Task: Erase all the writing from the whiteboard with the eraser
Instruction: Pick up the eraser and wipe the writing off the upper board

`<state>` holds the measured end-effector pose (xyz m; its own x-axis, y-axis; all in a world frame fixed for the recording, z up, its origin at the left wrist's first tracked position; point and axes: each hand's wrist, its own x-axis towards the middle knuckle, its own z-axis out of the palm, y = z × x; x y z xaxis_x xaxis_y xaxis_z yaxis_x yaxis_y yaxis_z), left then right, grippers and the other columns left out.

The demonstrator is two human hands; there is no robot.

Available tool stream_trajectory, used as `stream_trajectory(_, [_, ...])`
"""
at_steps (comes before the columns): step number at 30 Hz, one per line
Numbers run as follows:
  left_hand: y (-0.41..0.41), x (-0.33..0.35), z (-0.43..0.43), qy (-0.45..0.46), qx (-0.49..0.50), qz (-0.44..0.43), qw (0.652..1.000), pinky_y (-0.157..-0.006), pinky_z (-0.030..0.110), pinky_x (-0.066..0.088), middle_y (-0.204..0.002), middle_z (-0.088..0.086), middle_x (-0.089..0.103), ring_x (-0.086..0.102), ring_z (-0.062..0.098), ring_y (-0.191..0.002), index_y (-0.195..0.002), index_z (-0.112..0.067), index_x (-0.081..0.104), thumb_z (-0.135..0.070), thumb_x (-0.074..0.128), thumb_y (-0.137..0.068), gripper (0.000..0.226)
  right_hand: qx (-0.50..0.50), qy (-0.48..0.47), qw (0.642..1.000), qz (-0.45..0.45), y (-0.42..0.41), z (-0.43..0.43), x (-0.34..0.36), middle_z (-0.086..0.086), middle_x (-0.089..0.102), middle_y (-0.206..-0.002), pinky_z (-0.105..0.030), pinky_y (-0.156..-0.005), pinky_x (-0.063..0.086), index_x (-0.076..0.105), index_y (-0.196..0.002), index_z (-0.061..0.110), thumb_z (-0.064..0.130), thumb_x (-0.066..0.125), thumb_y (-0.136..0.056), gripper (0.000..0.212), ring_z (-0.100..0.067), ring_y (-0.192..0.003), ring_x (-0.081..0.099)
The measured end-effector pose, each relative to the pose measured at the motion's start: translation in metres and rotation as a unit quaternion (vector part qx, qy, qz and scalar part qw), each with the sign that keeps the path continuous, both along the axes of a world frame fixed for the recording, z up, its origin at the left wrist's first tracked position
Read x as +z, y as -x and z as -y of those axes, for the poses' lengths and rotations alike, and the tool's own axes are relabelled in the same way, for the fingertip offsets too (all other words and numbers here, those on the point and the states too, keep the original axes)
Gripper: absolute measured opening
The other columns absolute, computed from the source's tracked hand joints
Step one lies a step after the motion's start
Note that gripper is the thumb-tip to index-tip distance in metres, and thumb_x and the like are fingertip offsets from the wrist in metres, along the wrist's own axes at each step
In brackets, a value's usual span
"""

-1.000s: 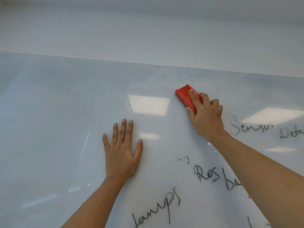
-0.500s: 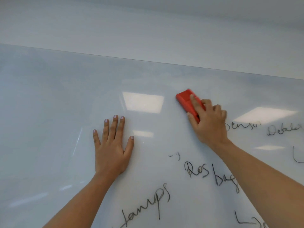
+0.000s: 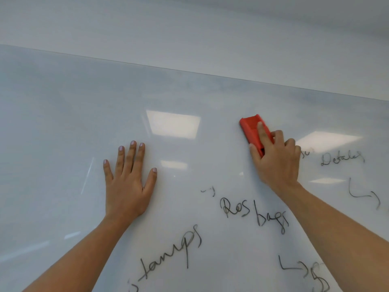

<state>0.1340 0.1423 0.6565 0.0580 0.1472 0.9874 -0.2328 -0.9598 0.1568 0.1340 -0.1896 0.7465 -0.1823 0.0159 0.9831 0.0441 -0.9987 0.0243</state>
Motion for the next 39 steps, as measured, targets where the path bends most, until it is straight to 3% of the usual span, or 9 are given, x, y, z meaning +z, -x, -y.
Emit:
stream_trajectory(4, [-0.001,-0.002,0.001,0.000,-0.001,0.003,1.000,-0.122,0.048,-0.009,-0.165,-0.008,-0.003,-0.010,0.014,-0.152,-0.158,-0.027,0.001,-0.059,0.013,-0.095,0.071,0.023,-0.073,0.996,-0.050,0.007,-0.012,0.013,-0.020,0.050,-0.118,-0.046,-0.077,0.040,0.034,-0.150,0.017,0.042,0.049,-0.096,0.062,-0.037,-0.085,0.047])
stream_trajectory(9, [-0.001,-0.005,0.001,0.000,-0.002,0.004,1.000,-0.122,0.049,-0.007,-0.165,-0.007,-0.001,-0.007,0.014,-0.152,-0.158,-0.026,0.003,-0.058,0.013,-0.095,0.072,0.026,0.127,0.992,-0.007,0.004,-0.025,-0.045,-0.011,0.055,-0.112,-0.037,-0.064,0.041,0.038,-0.149,0.021,0.045,0.048,-0.095,0.061,-0.026,-0.072,0.042])
stream_trajectory(11, [-0.001,-0.007,0.001,-0.003,-0.003,0.004,1.000,-0.122,0.049,-0.006,-0.165,-0.006,-0.001,-0.007,0.015,-0.152,-0.158,-0.025,0.004,-0.058,0.014,-0.096,0.072,0.005,0.152,0.988,-0.009,0.003,-0.009,-0.053,-0.009,0.056,-0.115,-0.038,-0.063,0.041,0.036,-0.150,0.023,0.048,0.046,-0.095,0.061,-0.025,-0.072,0.043])
stream_trajectory(18, [-0.002,-0.015,0.004,-0.001,0.001,0.008,1.000,-0.122,0.048,-0.005,-0.165,-0.005,0.004,-0.003,0.016,-0.152,-0.159,-0.022,0.007,-0.054,0.016,-0.097,0.070,0.041,-0.078,0.995,-0.043,0.006,-0.018,-0.018,-0.018,0.052,-0.117,-0.045,-0.074,0.041,0.036,-0.149,0.020,0.043,0.052,-0.094,0.062,-0.036,-0.081,0.049])
stream_trajectory(22, [-0.001,-0.024,0.004,-0.005,0.003,0.001,1.000,-0.122,0.046,-0.006,-0.165,-0.006,0.002,-0.005,0.014,-0.152,-0.159,-0.023,0.005,-0.054,0.016,-0.097,0.069,0.068,0.062,0.996,-0.006,0.008,-0.062,-0.047,-0.012,0.055,-0.112,-0.037,-0.067,0.038,0.039,-0.148,0.022,0.043,0.052,-0.092,0.061,-0.030,-0.074,0.045])
stream_trajectory(28, [0.004,-0.044,-0.003,-0.033,0.001,-0.018,0.999,-0.123,0.045,-0.005,-0.166,-0.009,0.001,-0.006,0.011,-0.152,-0.159,-0.025,0.004,-0.052,0.019,-0.097,0.069,0.027,0.294,0.955,-0.005,0.009,-0.053,-0.108,-0.002,0.057,-0.124,-0.039,-0.065,0.040,0.036,-0.149,0.031,0.048,0.049,-0.096,0.057,-0.026,-0.072,0.043])
stream_trajectory(31, [0.006,-0.052,-0.007,-0.047,0.000,-0.025,0.999,-0.123,0.046,-0.004,-0.166,-0.009,0.000,-0.008,0.010,-0.152,-0.159,-0.025,0.003,-0.051,0.020,-0.098,0.068,-0.026,0.212,0.977,-0.013,0.008,-0.022,-0.083,-0.003,0.057,-0.122,-0.039,-0.065,0.035,0.032,-0.151,0.032,0.051,0.045,-0.097,0.059,-0.027,-0.072,0.044])
stream_trajectory(35, [0.006,-0.055,-0.005,-0.041,0.001,-0.030,0.999,-0.123,0.047,-0.003,-0.166,-0.009,0.001,-0.008,0.010,-0.152,-0.159,-0.025,0.004,-0.051,0.019,-0.099,0.067,-0.001,0.065,0.998,-0.016,0.007,-0.023,-0.068,-0.007,0.055,-0.117,-0.037,-0.065,0.034,0.036,-0.149,0.029,0.048,0.046,-0.095,0.058,-0.029,-0.075,0.045])
stream_trajectory(39, [0.006,-0.057,-0.006,-0.041,0.003,-0.033,0.999,-0.123,0.045,-0.005,-0.166,-0.009,0.001,-0.007,0.010,-0.152,-0.159,-0.026,0.003,-0.051,0.019,-0.099,0.067,0.041,0.192,0.980,-0.028,0.012,-0.041,-0.113,-0.006,0.057,-0.121,-0.039,-0.065,0.038,0.037,-0.149,0.030,0.045,0.051,-0.092,0.060,-0.029,-0.074,0.044])
